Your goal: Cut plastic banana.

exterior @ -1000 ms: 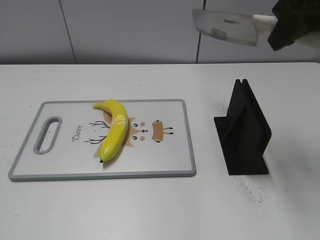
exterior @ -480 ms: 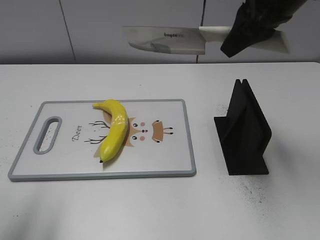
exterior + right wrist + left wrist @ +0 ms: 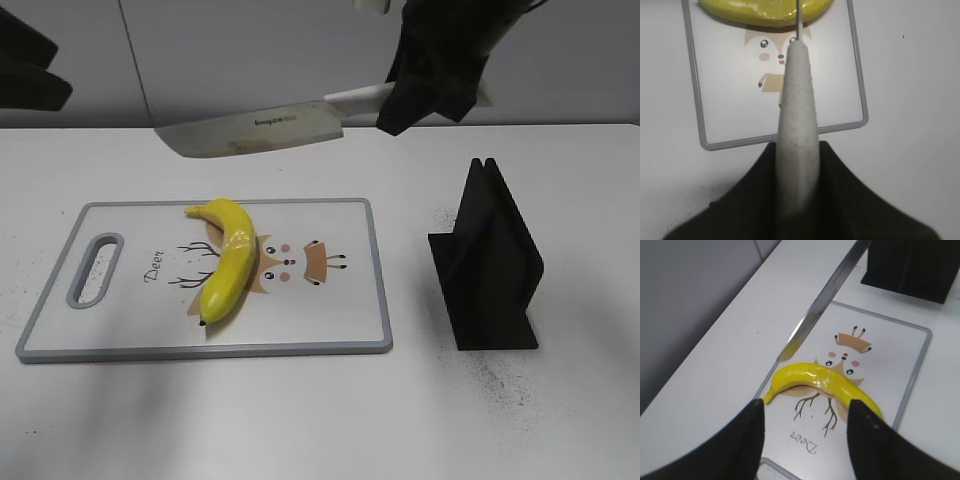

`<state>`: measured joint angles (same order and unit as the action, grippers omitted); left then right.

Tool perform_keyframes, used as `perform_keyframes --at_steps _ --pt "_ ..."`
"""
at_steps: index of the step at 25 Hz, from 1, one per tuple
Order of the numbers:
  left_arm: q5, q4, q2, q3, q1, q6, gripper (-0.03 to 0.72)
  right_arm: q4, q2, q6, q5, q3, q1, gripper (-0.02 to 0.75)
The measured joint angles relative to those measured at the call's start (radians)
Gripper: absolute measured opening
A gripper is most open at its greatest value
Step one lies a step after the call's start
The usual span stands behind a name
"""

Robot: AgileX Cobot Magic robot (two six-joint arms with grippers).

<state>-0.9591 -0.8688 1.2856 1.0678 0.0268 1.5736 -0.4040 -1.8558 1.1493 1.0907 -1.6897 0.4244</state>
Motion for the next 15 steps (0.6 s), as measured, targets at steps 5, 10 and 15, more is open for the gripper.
perform_keyframes --at_steps 5,10,15 --pt "-0.05 0.04 0.152 0.123 -0.055 0.06 0.508 -0.006 -0.087 0.059 0.0 -0.067 0.031 0.162" --pt "-0.062 0.214 0.277 0.197 -0.162 0.037 0.508 -0.062 -0.136 0.123 -0.004 -0.092 0.034 0.162" --pt "-0.038 0.245 0.385 0.239 -0.187 0.028 0.5 -0.105 -0.139 0.198 0.008 -0.097 0.034 0.162"
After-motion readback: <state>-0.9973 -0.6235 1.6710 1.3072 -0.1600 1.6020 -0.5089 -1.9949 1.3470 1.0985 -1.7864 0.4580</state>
